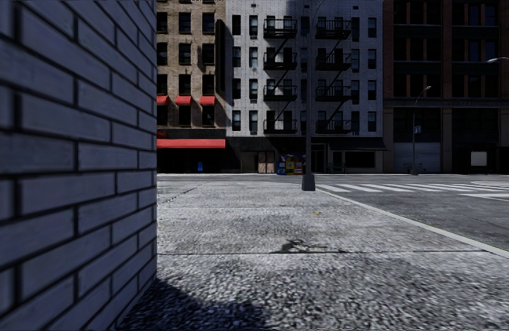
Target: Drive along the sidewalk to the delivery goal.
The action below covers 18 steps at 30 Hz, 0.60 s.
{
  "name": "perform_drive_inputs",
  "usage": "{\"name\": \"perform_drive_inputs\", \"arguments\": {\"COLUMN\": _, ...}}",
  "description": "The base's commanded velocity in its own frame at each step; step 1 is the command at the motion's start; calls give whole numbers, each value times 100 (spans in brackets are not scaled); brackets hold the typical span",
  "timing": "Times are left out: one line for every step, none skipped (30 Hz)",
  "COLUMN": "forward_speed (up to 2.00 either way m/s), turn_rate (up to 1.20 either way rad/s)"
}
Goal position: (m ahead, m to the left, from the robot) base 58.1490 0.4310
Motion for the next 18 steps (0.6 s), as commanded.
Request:
{"name": "perform_drive_inputs", "arguments": {"forward_speed": 200, "turn_rate": 0}}
{"name": "perform_drive_inputs", "arguments": {"forward_speed": 200, "turn_rate": 0}}
{"name": "perform_drive_inputs", "arguments": {"forward_speed": 200, "turn_rate": 0}}
{"name": "perform_drive_inputs", "arguments": {"forward_speed": 200, "turn_rate": 0}}
{"name": "perform_drive_inputs", "arguments": {"forward_speed": 200, "turn_rate": 0}}
{"name": "perform_drive_inputs", "arguments": {"forward_speed": 200, "turn_rate": 0}}
{"name": "perform_drive_inputs", "arguments": {"forward_speed": 200, "turn_rate": 0}}
{"name": "perform_drive_inputs", "arguments": {"forward_speed": 200, "turn_rate": 0}}
{"name": "perform_drive_inputs", "arguments": {"forward_speed": 200, "turn_rate": 0}}
{"name": "perform_drive_inputs", "arguments": {"forward_speed": 200, "turn_rate": 0}}
{"name": "perform_drive_inputs", "arguments": {"forward_speed": 200, "turn_rate": 0}}
{"name": "perform_drive_inputs", "arguments": {"forward_speed": 200, "turn_rate": 0}}
{"name": "perform_drive_inputs", "arguments": {"forward_speed": 200, "turn_rate": 0}}
{"name": "perform_drive_inputs", "arguments": {"forward_speed": 200, "turn_rate": 0}}
{"name": "perform_drive_inputs", "arguments": {"forward_speed": 200, "turn_rate": 0}}
{"name": "perform_drive_inputs", "arguments": {"forward_speed": 200, "turn_rate": 0}}
{"name": "perform_drive_inputs", "arguments": {"forward_speed": 200, "turn_rate": 0}}
{"name": "perform_drive_inputs", "arguments": {"forward_speed": 200, "turn_rate": 0}}
